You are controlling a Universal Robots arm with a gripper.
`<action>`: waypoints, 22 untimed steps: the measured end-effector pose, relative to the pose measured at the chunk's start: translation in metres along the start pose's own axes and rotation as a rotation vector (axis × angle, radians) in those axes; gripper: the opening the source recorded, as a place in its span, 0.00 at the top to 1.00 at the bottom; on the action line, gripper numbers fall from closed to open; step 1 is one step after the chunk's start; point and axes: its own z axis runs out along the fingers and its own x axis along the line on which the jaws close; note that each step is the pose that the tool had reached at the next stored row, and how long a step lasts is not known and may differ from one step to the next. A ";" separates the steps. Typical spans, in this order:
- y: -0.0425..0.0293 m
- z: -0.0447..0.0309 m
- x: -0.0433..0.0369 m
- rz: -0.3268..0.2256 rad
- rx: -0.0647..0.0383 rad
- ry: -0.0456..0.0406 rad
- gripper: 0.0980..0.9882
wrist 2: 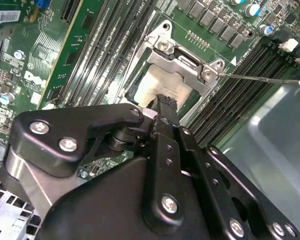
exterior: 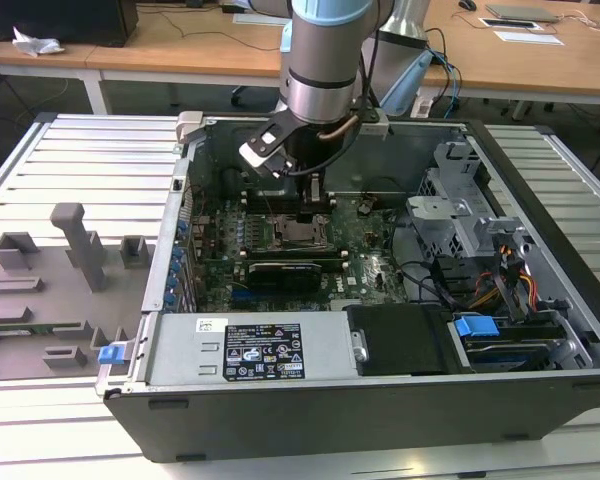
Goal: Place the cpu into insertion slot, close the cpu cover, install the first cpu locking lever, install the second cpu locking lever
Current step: 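Close the cpu cover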
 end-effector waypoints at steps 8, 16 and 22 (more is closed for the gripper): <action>0.0000 0.0000 0.0000 -0.197 -0.001 -0.0034 0.99; 0.0000 0.0000 0.0000 -0.398 -0.002 -0.0071 0.99; 0.0000 0.0001 0.0000 -0.580 -0.003 -0.0103 0.99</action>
